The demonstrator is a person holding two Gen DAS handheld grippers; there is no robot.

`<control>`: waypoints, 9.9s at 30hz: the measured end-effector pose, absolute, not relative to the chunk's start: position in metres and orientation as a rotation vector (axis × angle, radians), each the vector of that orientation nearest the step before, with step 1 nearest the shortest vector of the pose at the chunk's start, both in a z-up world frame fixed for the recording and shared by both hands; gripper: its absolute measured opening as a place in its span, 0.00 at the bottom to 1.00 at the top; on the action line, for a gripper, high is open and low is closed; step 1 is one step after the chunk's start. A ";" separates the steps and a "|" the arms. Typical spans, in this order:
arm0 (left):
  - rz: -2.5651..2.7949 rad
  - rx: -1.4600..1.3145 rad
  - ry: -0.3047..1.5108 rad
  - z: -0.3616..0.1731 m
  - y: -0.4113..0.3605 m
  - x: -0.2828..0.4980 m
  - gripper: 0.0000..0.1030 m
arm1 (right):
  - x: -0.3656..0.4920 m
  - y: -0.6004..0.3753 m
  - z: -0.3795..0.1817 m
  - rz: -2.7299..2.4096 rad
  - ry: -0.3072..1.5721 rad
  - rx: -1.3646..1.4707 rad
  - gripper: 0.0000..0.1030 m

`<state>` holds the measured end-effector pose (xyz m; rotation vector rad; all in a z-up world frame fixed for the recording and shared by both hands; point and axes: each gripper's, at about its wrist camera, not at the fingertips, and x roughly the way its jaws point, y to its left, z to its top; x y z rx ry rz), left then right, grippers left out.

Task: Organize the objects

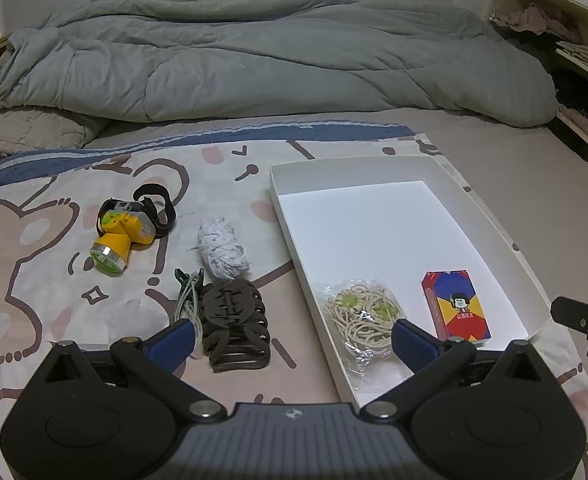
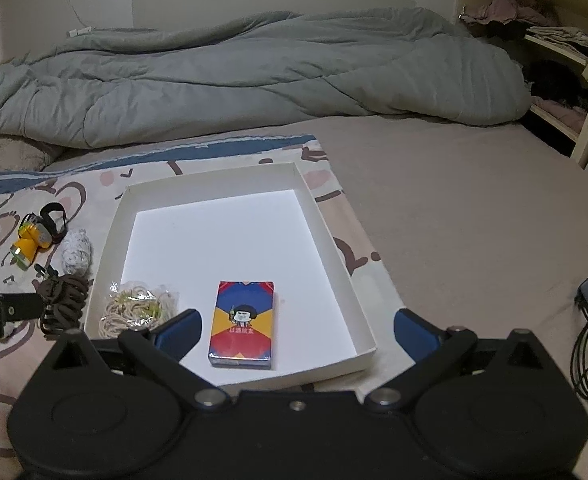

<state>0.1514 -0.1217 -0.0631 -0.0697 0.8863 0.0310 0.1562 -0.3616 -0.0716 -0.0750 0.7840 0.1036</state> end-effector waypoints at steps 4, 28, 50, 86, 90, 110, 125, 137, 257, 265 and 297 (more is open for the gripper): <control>0.038 -0.076 0.882 -0.062 -0.115 0.150 1.00 | 0.159 -0.361 -0.071 0.097 0.787 -0.059 1.00; 0.222 -0.167 0.845 -0.051 0.010 0.127 1.00 | 0.169 -0.259 -0.070 0.227 0.799 -0.080 1.00; 0.305 -0.136 0.854 -0.058 0.064 0.110 1.00 | 0.172 -0.179 -0.068 0.345 0.813 -0.018 1.00; 0.227 -0.163 1.199 -0.176 0.062 0.126 1.00 | 0.228 -0.110 -0.140 0.462 1.002 -0.009 0.55; 0.210 -0.161 1.192 -0.175 0.062 0.127 0.96 | 0.232 -0.102 -0.149 0.455 1.039 -0.033 0.53; 0.208 -0.223 1.085 -0.135 0.081 0.118 0.55 | 0.211 -0.105 -0.118 0.473 0.942 -0.135 0.44; 0.214 -0.214 0.838 -0.055 0.070 0.096 0.55 | 0.168 -0.126 -0.063 0.535 0.822 -0.079 0.44; 0.222 -0.172 0.707 -0.019 0.061 0.083 0.55 | 0.142 -0.140 -0.039 0.547 0.733 -0.069 0.44; 0.000 0.080 0.929 -0.159 -0.253 0.240 0.56 | 0.232 -0.381 -0.115 0.184 0.839 -0.134 0.59; 0.018 0.092 0.956 -0.162 -0.266 0.245 0.55 | 0.232 -0.402 -0.099 0.150 0.793 -0.005 0.59; -0.053 -0.063 0.945 -0.090 -0.225 0.218 0.83 | 0.218 -0.408 -0.086 0.159 0.787 0.039 0.58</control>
